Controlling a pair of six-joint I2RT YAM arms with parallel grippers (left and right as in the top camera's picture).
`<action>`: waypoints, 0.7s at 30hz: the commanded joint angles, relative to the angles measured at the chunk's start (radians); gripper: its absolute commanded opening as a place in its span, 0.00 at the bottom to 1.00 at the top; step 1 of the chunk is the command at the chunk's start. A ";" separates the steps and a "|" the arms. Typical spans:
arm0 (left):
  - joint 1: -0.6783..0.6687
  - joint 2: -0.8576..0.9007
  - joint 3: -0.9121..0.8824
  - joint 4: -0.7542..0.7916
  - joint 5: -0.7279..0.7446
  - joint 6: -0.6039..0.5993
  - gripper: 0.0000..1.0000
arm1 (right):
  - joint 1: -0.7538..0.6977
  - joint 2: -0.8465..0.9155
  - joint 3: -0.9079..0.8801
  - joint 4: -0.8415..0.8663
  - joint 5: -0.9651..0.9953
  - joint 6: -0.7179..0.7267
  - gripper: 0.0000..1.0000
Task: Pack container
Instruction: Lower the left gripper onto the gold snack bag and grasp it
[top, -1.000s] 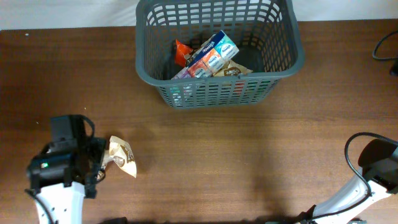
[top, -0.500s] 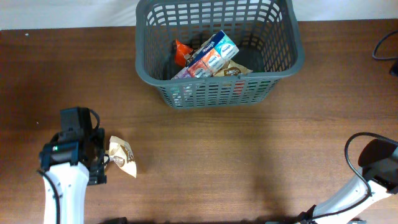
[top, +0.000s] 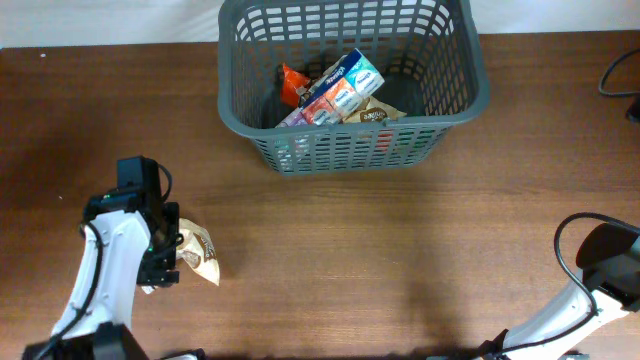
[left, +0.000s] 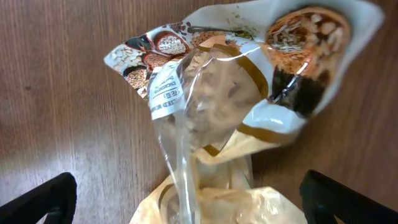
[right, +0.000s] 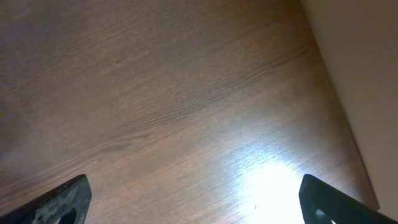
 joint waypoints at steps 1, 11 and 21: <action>0.005 0.039 -0.002 0.007 -0.001 -0.017 0.99 | 0.000 0.003 -0.008 0.003 -0.006 0.005 0.99; 0.005 0.074 -0.025 0.010 -0.051 -0.016 0.99 | 0.000 0.003 -0.008 0.003 -0.006 0.005 0.99; 0.005 0.074 -0.169 0.223 -0.072 0.090 0.99 | 0.000 0.003 -0.008 0.003 -0.006 0.005 0.99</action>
